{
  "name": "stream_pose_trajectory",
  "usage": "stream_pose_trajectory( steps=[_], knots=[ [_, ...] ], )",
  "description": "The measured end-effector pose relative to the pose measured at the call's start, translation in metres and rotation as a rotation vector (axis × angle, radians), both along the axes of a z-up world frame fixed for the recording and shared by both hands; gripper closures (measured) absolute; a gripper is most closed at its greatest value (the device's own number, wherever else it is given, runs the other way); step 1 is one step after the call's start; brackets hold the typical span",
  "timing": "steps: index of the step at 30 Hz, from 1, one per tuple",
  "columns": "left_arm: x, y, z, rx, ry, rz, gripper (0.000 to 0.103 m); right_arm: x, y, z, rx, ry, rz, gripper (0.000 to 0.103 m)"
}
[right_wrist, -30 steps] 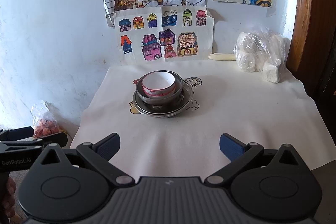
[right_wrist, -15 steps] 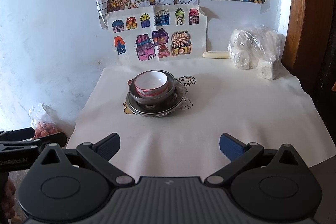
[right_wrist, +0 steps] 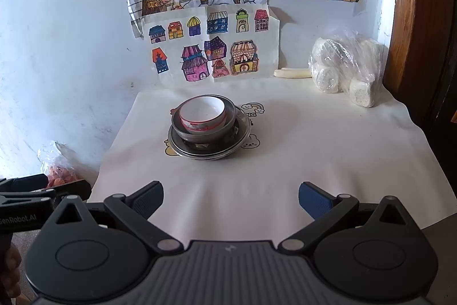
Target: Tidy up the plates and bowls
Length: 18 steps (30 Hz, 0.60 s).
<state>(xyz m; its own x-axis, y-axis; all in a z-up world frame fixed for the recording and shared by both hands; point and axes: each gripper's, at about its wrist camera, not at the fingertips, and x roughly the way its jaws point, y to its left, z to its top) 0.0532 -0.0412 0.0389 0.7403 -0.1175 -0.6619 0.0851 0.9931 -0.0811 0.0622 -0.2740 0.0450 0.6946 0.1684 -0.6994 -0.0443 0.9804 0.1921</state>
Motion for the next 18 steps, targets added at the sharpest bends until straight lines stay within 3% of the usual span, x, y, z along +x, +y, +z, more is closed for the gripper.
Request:
stream_pose_trajectory(
  steps=[18],
  knots=[
    [0.025,-0.004,-0.013,-0.006,0.046,0.019,0.001,0.026,-0.002,-0.016,0.012,0.049,0.023,0.000]
  ],
)
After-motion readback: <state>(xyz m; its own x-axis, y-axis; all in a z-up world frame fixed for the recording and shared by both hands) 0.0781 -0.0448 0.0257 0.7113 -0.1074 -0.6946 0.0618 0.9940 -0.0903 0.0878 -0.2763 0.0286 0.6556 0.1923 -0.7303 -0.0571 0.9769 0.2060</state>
